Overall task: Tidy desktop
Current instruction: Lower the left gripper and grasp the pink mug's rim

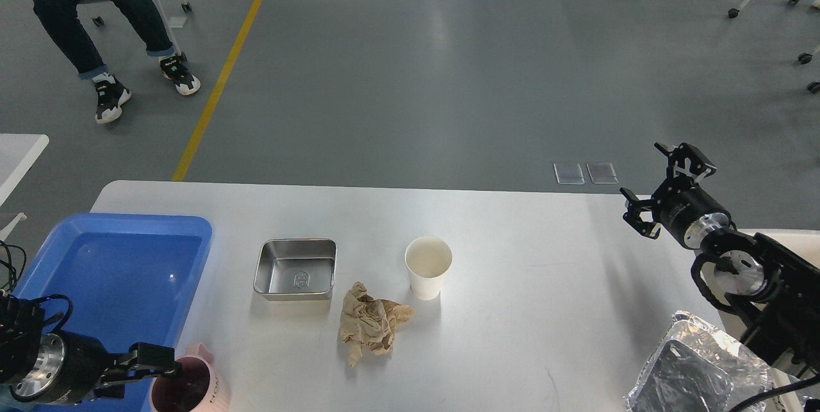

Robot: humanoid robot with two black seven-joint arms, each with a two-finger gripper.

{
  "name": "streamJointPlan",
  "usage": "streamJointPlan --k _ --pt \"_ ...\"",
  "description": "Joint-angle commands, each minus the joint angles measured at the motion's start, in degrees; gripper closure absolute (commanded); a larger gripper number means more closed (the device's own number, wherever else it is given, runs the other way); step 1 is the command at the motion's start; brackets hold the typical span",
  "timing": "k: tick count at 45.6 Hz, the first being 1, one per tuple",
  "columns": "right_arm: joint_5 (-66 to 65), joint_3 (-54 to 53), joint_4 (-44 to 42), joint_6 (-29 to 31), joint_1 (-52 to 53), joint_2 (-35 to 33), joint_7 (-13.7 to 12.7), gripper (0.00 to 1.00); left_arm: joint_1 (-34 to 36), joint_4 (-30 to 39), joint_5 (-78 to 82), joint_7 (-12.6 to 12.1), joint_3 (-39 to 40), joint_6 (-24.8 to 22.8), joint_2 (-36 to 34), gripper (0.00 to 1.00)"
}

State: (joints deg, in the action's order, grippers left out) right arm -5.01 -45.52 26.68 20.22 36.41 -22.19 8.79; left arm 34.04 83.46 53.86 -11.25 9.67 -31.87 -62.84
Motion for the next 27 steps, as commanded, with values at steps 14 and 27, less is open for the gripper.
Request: streamJointPlan --k 14,27 --pt "0.0 0.0 -0.1 -0.1 -0.2 0.0 0.0 0.00 0.1 -1.5 1.1 0.0 -0.9 0.1 2.4 0.03" --pt "0.0 0.0 -0.1 -0.1 -0.4 0.0 0.0 0.00 0.2 -1.9 3.4 0.0 -0.9 0.1 4.7 0.14"
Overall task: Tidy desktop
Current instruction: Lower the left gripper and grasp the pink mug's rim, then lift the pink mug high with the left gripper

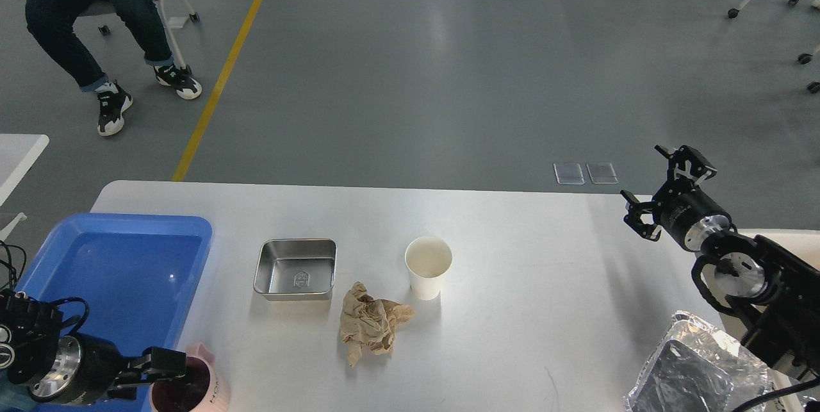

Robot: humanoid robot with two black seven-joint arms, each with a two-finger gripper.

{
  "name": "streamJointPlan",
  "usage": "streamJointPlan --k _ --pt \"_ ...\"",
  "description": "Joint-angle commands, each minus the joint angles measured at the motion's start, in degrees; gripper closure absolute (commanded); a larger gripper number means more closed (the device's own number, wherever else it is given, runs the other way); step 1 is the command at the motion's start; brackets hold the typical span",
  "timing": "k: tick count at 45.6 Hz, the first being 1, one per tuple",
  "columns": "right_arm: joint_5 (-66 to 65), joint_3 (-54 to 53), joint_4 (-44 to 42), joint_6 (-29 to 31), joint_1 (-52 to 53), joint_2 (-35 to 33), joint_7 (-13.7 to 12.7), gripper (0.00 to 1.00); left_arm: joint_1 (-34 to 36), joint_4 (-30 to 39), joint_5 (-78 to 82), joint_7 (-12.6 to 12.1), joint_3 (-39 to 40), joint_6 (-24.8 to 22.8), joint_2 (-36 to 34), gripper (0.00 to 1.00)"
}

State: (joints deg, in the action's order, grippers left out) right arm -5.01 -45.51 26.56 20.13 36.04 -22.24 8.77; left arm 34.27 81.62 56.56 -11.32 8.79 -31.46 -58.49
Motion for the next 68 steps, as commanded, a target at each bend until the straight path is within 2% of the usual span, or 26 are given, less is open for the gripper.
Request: streamJointPlan --k 1,8,22,33,35,38,46,53,68 --pt "0.0 0.0 0.0 0.0 0.0 0.0 0.0 0.00 0.1 0.0 0.7 0.1 0.0 -0.3 0.5 0.15" --pt "0.1 0.0 0.0 0.0 0.0 0.0 0.0 0.00 0.0 -0.1 1.4 0.0 0.0 -1.1 0.5 0.23" --pt "0.1 0.0 -0.2 0.0 -0.1 -0.1 0.0 0.00 0.4 -0.1 2.9 0.1 0.0 -3.3 0.4 0.50" --pt "0.1 0.0 -0.1 0.0 -0.4 -0.4 0.0 0.00 1.3 -0.1 2.9 0.0 0.0 -4.5 0.4 0.59" --pt "0.1 0.0 -0.2 0.0 -0.4 -0.4 0.0 0.00 1.3 -0.1 3.0 0.2 0.0 -4.3 0.6 0.65" --pt "0.1 0.0 -0.1 0.0 -0.4 -0.4 0.0 0.00 1.4 -0.6 3.1 0.4 0.0 -4.6 0.5 0.67" --pt "0.1 0.0 -0.1 0.0 -0.4 -0.4 0.0 0.00 1.5 -0.6 4.6 0.4 0.0 -6.0 0.6 0.80" --pt "0.1 0.0 -0.2 0.0 -0.4 -0.5 0.0 0.00 1.5 -0.8 7.3 0.6 0.0 -6.0 0.6 0.96" --pt "0.1 0.0 -0.2 0.0 -0.7 -0.5 0.0 0.00 1.9 -0.8 8.4 0.2 0.1 -5.8 0.6 1.00"
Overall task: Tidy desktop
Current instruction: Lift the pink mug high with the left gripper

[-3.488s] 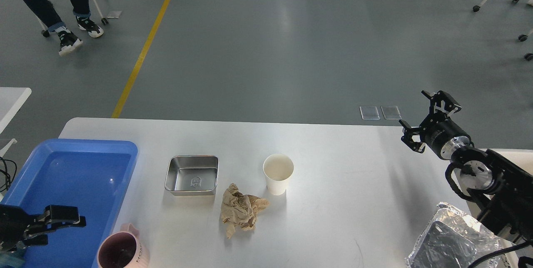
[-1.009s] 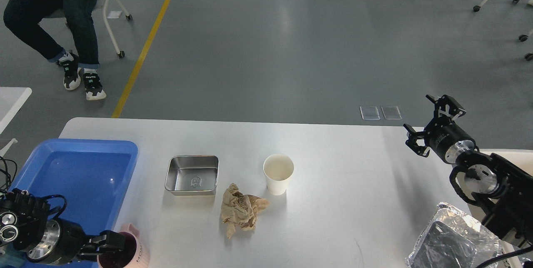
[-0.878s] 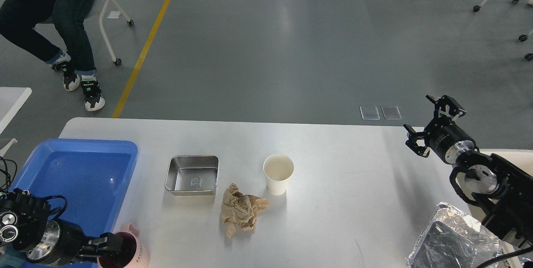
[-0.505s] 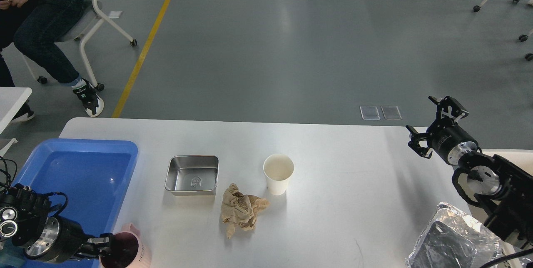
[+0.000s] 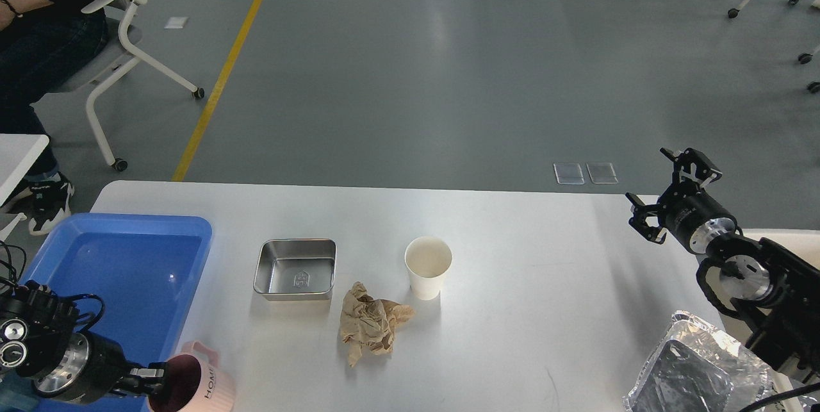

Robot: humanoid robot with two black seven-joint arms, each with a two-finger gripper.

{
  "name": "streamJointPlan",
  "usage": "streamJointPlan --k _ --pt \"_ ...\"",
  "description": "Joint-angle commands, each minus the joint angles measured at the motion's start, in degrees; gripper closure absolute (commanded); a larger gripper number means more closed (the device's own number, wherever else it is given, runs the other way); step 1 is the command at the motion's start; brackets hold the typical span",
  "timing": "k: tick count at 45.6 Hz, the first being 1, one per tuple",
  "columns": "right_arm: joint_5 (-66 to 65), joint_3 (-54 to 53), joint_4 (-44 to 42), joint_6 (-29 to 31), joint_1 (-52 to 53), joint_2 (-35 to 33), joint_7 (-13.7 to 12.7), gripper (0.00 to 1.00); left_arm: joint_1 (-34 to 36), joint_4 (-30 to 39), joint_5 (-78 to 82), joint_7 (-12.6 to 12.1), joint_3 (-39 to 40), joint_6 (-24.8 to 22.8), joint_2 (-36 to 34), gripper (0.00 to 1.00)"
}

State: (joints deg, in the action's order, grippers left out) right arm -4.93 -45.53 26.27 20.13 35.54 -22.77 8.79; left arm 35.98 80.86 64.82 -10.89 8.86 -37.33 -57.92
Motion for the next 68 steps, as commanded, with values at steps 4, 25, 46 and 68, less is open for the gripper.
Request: streamJointPlan --k 4,25,46,68 --pt "0.0 0.0 0.1 0.0 -0.2 0.0 0.0 0.00 0.4 0.0 0.0 -0.4 0.0 0.1 -0.1 1.00" --pt "0.0 0.0 0.2 0.0 0.1 -0.1 0.0 0.00 12.9 2.1 -2.0 -0.3 0.8 -6.2 -4.6 1.00" --pt "0.3 -0.1 0.4 0.0 0.2 -0.5 0.0 0.00 34.1 1.0 -8.2 0.9 1.1 -17.7 -17.4 1.00" --pt "0.1 -0.1 0.4 0.0 1.2 -0.5 -0.1 0.00 26.9 1.0 -11.5 21.4 -0.4 -3.7 -31.6 1.00"
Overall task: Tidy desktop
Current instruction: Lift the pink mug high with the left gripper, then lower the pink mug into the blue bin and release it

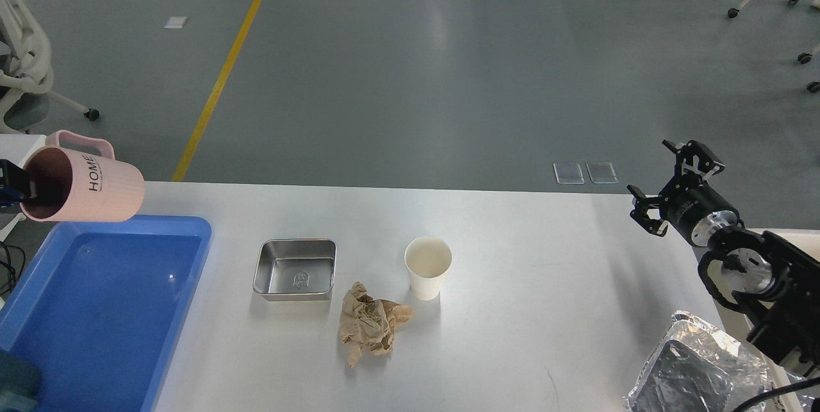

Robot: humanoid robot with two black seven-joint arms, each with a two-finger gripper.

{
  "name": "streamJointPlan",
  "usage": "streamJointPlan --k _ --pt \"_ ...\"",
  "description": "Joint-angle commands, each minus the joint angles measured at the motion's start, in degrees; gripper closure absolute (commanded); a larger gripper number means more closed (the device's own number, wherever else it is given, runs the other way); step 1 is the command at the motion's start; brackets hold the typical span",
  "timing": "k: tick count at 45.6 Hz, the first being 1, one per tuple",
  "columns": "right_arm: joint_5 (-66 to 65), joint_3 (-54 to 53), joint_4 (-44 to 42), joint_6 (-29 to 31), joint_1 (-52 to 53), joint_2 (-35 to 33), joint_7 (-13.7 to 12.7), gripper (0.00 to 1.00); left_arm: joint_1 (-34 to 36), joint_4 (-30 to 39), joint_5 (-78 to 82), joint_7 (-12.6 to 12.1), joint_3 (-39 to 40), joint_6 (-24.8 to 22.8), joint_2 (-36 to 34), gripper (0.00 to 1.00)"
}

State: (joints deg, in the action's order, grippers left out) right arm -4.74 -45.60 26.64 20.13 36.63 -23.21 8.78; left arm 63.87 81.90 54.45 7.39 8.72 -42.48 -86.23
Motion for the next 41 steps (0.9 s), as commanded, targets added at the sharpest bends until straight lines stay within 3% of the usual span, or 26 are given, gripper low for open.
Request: streamJointPlan --k 1,8,25,35,41 --pt "-0.1 0.0 0.0 0.0 0.1 -0.1 -0.1 0.00 -0.9 -0.1 -1.2 3.7 -0.3 1.4 -4.2 1.00" --pt "-0.1 0.1 0.1 0.0 0.0 0.0 -0.1 0.00 -0.9 0.1 -1.1 6.0 -2.6 0.3 -11.1 1.00" --pt "-0.1 0.1 0.1 -0.1 0.8 0.3 -0.1 0.00 -0.8 -0.3 -0.7 6.1 -7.9 -4.0 -24.2 1.00" --pt "-0.1 0.1 0.1 0.0 0.7 -0.1 -0.1 0.00 -0.9 -1.1 -0.7 4.7 -12.8 -2.7 -22.5 1.00" --pt "-0.1 0.2 0.1 0.1 0.6 -0.1 -0.1 0.00 -0.8 -1.2 -1.0 3.2 -18.0 2.7 -17.1 1.00"
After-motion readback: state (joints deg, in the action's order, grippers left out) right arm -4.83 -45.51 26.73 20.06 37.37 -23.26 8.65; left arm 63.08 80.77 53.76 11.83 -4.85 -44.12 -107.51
